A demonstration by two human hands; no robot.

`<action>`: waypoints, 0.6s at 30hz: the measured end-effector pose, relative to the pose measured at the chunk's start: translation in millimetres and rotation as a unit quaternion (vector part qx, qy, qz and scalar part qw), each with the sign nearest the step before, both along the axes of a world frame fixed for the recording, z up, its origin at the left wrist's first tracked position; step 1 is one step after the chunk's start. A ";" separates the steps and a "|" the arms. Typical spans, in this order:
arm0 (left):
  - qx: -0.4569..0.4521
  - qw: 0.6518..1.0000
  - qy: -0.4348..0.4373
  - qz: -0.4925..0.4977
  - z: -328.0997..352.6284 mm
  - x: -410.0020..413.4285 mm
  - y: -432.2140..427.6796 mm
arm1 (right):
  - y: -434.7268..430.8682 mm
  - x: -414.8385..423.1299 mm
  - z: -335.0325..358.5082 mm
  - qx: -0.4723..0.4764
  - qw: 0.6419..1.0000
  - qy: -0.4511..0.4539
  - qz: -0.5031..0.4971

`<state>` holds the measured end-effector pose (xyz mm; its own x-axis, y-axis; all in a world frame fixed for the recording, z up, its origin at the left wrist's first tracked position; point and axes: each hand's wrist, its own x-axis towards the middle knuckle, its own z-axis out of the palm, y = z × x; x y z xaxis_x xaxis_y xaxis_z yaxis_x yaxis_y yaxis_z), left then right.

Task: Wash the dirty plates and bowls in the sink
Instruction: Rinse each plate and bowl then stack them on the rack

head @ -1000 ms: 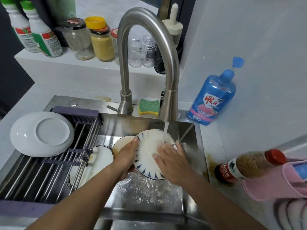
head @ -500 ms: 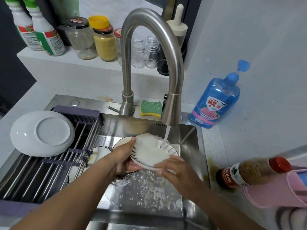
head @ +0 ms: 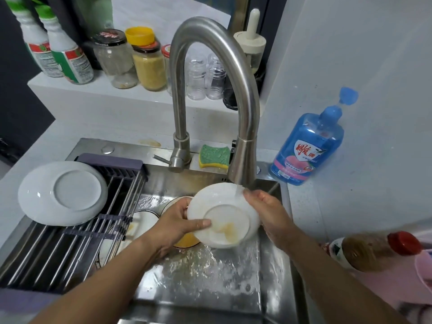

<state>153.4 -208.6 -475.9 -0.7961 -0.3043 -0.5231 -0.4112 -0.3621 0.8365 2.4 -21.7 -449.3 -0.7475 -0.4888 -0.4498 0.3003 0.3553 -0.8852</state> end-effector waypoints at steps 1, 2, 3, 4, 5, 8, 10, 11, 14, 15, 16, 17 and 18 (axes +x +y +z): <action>0.005 1.000 0.003 0.000 1.9 1.2 3.7 | -5.4 1.4 -0.9 0.044 0.999 0.026 -0.006; 0.015 1.000 0.005 0.001 4.1 1.5 7.7 | -10.9 2.7 -2.2 0.089 0.995 0.049 -0.010; 0.029 1.000 0.009 -0.002 7.3 1.7 11.7 | -17.4 4.4 -0.9 0.124 0.990 0.064 -0.016; 0.043 0.999 0.014 -0.005 9.6 1.4 15.6 | -23.3 6.4 1.6 0.146 0.986 0.073 -0.023; 0.055 0.998 0.017 -0.008 13.0 1.5 19.0 | -29.1 7.8 3.9 0.154 0.984 0.080 -0.034; 0.079 0.996 0.023 -0.022 18.9 2.0 19.6 | -41.1 5.0 12.1 0.155 0.980 0.097 -0.072; 0.060 0.997 0.026 -0.039 24.8 2.2 17.2 | -45.7 1.4 16.7 0.187 0.971 0.124 -0.081; 0.019 0.999 0.031 -0.041 27.6 0.4 16.6 | -47.2 -1.1 17.4 0.208 0.966 0.134 -0.082; -0.144 0.988 0.047 -0.002 24.9 -8.7 20.5 | -53.3 -2.1 25.1 0.258 0.950 0.156 -0.085; -0.186 0.981 0.045 0.030 22.2 -12.4 24.5 | -55.1 -2.2 26.4 0.260 0.949 0.152 -0.090; -0.224 0.972 0.027 0.071 19.5 -15.2 28.7 | -56.3 -0.7 28.4 0.266 0.948 0.150 -0.089; -0.258 0.960 0.001 0.109 18.2 -17.7 31.7 | -56.1 0.8 30.7 0.275 0.947 0.148 -0.081; -0.292 0.946 -0.028 0.135 18.1 -19.7 32.9 | -55.3 2.5 32.2 0.274 0.948 0.146 -0.067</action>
<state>133.7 -175.7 -457.8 -0.6236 -0.7434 -0.2420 -0.4189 0.0563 0.9063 4.8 -77.1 -417.1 -0.9177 -0.1336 -0.3742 0.1461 0.7622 -0.6306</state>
